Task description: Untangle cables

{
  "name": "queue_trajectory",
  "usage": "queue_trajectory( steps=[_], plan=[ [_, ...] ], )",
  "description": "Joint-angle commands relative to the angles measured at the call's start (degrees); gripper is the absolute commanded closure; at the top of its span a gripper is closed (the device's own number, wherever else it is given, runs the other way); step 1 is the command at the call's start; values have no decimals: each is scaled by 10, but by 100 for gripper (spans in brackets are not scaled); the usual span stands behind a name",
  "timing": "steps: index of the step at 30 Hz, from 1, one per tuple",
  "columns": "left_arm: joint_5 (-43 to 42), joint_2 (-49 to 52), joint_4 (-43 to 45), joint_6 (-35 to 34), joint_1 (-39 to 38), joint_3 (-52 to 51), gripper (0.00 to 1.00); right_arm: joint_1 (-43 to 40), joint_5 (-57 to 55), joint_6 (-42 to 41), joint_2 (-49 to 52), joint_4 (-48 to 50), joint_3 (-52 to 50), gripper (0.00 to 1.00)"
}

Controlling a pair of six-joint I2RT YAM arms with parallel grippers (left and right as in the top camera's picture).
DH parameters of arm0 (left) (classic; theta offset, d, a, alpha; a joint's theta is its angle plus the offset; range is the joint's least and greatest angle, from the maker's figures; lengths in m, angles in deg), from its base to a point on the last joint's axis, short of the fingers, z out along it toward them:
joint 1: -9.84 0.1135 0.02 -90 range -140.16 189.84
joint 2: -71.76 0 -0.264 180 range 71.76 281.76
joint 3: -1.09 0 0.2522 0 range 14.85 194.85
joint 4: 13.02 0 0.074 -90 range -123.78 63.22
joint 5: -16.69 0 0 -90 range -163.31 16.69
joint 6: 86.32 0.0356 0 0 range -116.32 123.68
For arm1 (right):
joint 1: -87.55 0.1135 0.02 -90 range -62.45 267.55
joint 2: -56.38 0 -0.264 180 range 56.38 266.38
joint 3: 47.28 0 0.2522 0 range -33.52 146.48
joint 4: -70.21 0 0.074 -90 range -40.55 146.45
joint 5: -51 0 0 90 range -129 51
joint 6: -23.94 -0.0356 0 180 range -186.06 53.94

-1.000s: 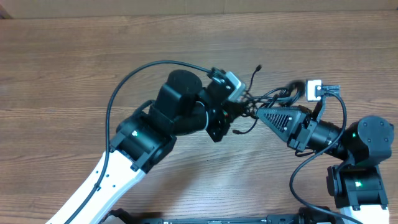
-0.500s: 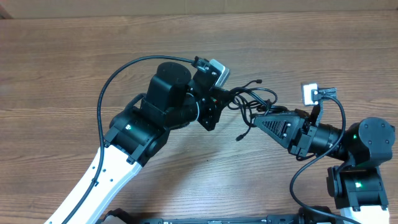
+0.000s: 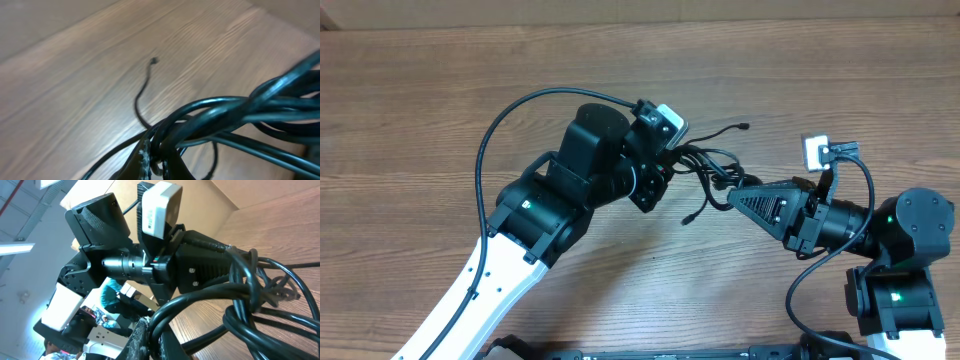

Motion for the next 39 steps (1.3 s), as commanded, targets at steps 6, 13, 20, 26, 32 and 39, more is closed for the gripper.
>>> queue_trajectory(
  steps=[6,13,20,26,32,39],
  plan=[
    [180,4,-15,55,8,5,96,5,48,3,-10,8,10,96],
    [159,4,-17,50,8,5,96,5,57,3,-9,6,10,68],
    [94,4,-16,40,8,5,96,5,57,3,16,-19,10,31],
    [-30,4,-2,19,7,5,96,5,55,3,62,-23,10,32],
    [-140,4,24,-3,7,5,96,6,56,4,116,-22,10,41],
    [-206,4,45,-19,7,5,96,5,49,31,134,-22,10,44]
  ],
)
